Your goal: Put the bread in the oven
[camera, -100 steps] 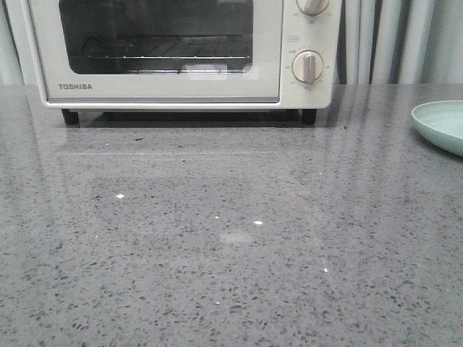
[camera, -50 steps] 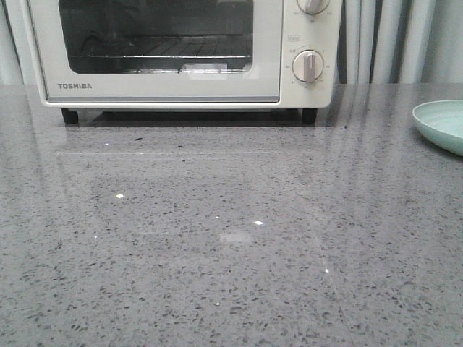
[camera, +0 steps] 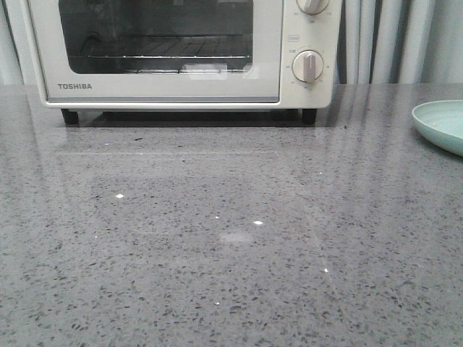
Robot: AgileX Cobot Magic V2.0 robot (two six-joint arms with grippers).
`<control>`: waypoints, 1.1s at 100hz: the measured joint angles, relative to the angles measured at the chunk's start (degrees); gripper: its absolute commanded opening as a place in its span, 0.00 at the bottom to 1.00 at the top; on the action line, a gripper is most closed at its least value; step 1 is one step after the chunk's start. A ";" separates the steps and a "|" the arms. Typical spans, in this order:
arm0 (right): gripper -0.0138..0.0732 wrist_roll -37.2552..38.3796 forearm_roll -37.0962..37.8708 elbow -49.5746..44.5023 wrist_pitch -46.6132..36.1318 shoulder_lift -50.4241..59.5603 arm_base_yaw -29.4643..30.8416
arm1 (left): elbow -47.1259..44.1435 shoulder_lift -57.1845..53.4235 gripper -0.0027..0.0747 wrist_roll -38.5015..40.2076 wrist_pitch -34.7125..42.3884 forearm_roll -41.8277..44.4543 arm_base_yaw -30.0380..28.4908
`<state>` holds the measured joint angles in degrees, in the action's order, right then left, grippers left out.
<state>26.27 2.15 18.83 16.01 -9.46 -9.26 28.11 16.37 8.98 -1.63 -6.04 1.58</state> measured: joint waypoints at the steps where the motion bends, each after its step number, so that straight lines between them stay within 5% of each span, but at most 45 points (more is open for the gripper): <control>1: 0.07 -0.01 0.00 0.45 0.11 -0.22 -0.27 | 0.68 0.38 0.01 0.00 0.00 0.00 0.00; 32: 0.07 -5.97 0.00 11.76 4.55 -10.32 -1.94 | 12.90 17.91 0.01 -0.12 1.63 2.97 10.57; 55: 0.07 -9.03 0.10 20.29 13.28 -17.34 -1.94 | 16.44 29.52 0.01 -0.22 9.92 6.04 21.02; 110: 0.07 -9.76 2.49 26.08 18.48 -19.45 -1.94 | 31.97 52.74 0.01 0.10 4.64 6.04 24.50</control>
<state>16.51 4.64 44.91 34.49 -28.91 -11.20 60.09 69.11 9.09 3.01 0.00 26.09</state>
